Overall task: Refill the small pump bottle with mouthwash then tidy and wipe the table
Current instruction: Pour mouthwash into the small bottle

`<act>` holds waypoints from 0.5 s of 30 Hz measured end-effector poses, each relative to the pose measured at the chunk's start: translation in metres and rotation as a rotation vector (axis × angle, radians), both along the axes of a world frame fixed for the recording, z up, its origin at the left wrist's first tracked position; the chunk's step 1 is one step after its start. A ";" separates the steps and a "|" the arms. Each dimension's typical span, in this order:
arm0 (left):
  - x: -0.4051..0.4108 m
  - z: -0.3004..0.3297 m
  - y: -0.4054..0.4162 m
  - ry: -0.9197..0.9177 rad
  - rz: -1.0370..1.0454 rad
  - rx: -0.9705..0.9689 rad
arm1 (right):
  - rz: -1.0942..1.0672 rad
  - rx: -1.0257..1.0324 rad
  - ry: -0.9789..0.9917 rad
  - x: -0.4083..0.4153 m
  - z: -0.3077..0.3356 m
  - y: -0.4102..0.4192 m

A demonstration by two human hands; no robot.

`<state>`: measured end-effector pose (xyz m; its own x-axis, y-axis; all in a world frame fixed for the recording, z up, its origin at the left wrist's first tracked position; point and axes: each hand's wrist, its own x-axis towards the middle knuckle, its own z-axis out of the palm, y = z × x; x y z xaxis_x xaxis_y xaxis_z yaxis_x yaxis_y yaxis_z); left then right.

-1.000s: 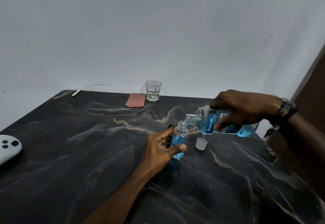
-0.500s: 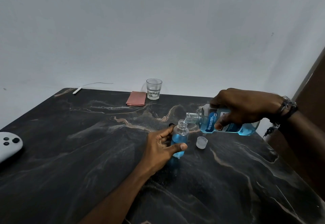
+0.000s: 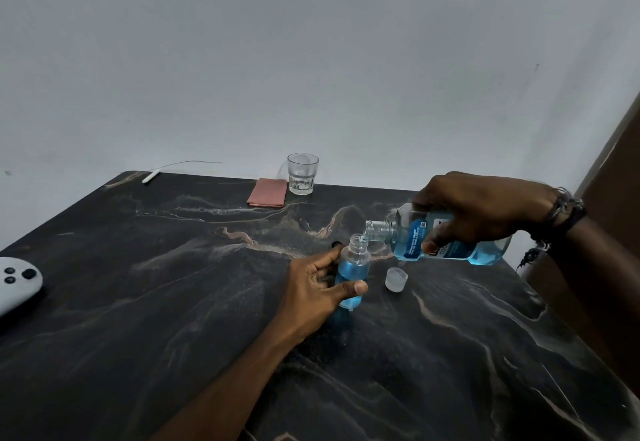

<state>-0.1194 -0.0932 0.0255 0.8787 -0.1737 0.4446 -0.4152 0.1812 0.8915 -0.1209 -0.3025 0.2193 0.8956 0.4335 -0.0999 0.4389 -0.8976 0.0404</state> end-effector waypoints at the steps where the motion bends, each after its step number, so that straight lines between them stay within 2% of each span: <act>1: -0.001 0.001 0.000 -0.002 0.001 0.001 | 0.003 -0.002 -0.006 0.000 0.000 0.000; 15: 0.000 0.000 0.001 0.007 0.006 -0.009 | 0.014 -0.026 -0.008 -0.001 0.003 0.003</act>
